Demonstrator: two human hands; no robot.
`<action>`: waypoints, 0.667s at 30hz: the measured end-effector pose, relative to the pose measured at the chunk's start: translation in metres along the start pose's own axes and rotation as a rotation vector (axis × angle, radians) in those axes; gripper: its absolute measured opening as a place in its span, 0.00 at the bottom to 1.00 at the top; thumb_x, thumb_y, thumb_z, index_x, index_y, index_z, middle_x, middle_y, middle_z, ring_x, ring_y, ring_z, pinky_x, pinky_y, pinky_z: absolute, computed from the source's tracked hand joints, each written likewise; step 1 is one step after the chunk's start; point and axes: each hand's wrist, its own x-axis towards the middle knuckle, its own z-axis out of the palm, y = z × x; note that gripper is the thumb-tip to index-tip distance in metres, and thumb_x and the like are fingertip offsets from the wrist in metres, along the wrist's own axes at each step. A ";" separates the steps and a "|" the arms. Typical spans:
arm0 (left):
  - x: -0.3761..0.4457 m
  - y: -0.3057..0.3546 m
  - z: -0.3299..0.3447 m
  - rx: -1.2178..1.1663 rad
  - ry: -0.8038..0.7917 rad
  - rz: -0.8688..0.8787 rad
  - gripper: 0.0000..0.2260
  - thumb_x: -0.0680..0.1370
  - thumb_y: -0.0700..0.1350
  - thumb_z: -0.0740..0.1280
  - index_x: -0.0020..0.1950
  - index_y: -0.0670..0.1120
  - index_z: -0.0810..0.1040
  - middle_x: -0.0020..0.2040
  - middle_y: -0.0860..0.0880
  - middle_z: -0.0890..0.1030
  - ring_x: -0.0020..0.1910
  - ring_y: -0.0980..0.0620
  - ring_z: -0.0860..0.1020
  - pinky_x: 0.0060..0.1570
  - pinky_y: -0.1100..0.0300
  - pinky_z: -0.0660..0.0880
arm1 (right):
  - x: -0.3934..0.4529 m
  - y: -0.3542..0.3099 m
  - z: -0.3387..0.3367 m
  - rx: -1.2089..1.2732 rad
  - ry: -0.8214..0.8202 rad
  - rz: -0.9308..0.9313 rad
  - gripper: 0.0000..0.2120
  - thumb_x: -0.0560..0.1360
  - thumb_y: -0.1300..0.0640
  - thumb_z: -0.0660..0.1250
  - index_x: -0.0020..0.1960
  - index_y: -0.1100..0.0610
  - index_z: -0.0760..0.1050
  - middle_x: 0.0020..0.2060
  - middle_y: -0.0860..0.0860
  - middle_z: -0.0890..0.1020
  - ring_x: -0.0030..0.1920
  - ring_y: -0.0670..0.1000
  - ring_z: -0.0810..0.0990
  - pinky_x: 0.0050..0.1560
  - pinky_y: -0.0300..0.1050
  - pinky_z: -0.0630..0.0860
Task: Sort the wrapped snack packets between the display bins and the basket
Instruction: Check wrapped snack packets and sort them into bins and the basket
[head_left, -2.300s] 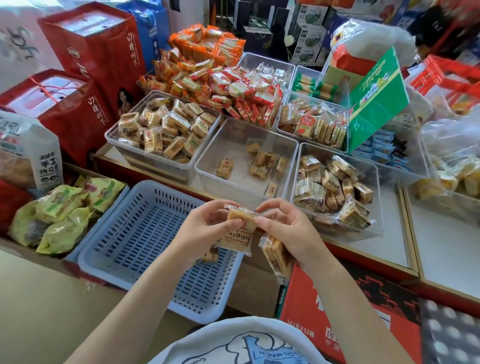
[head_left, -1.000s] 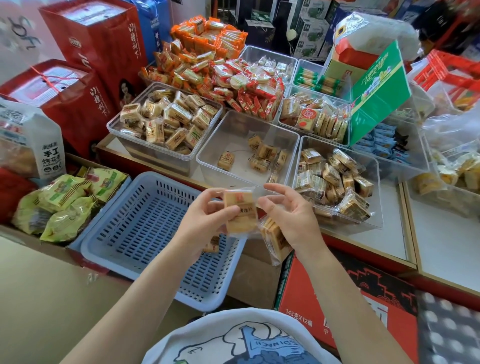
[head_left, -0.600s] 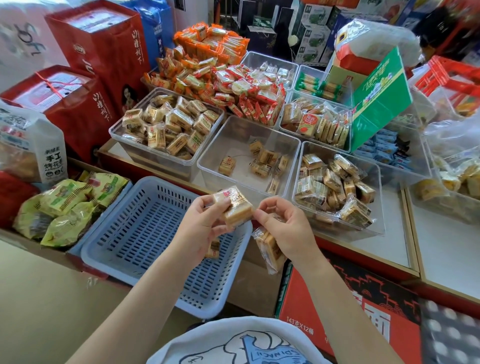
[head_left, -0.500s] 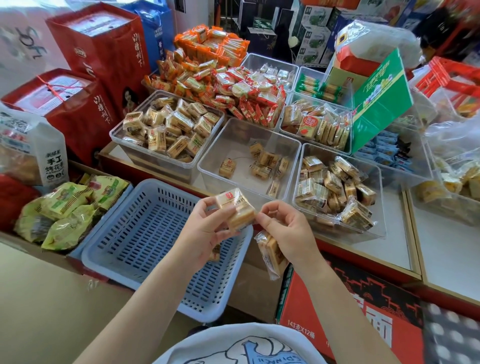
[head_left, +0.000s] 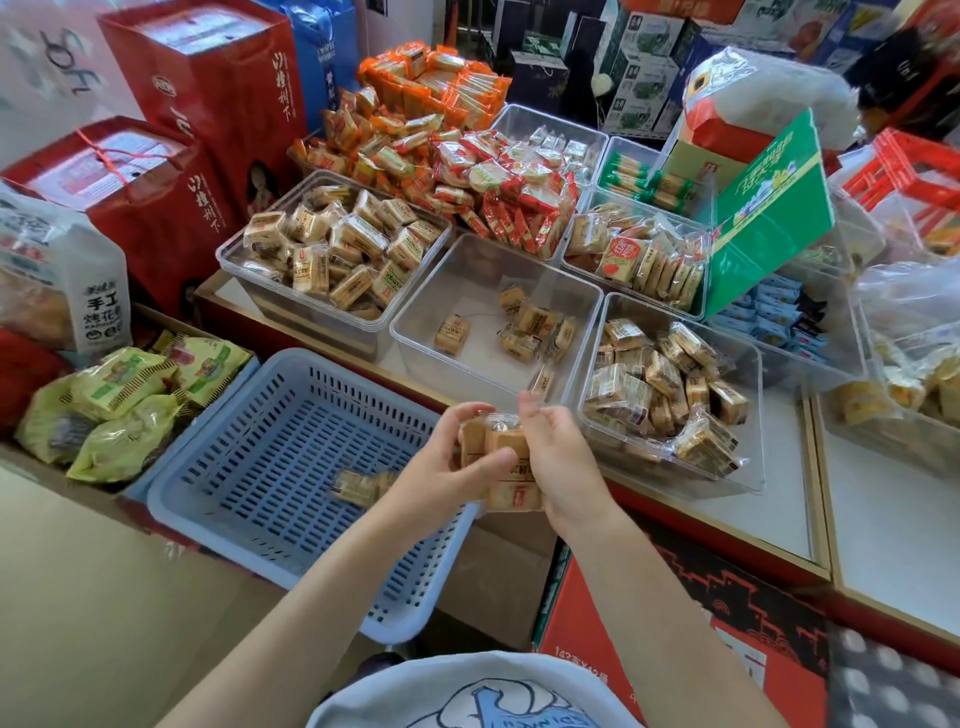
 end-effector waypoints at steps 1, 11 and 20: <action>0.000 -0.001 0.001 0.057 0.021 0.024 0.23 0.77 0.51 0.72 0.70 0.57 0.68 0.58 0.46 0.82 0.53 0.52 0.85 0.52 0.54 0.83 | -0.001 0.000 0.001 0.021 -0.015 0.010 0.22 0.82 0.37 0.59 0.60 0.56 0.70 0.54 0.60 0.82 0.55 0.59 0.84 0.54 0.66 0.82; -0.006 -0.005 -0.006 -0.080 0.067 -0.010 0.23 0.73 0.50 0.74 0.66 0.55 0.73 0.57 0.47 0.84 0.53 0.51 0.85 0.46 0.57 0.83 | -0.005 0.000 -0.027 0.029 -0.015 -0.234 0.04 0.80 0.63 0.69 0.47 0.58 0.79 0.42 0.53 0.82 0.47 0.53 0.81 0.53 0.51 0.82; -0.006 0.001 -0.008 -0.132 -0.134 -0.085 0.23 0.73 0.46 0.75 0.67 0.53 0.74 0.58 0.45 0.84 0.56 0.45 0.84 0.52 0.51 0.83 | -0.007 0.000 -0.029 0.120 0.062 -0.296 0.02 0.78 0.62 0.72 0.47 0.57 0.81 0.37 0.48 0.84 0.42 0.49 0.83 0.45 0.47 0.83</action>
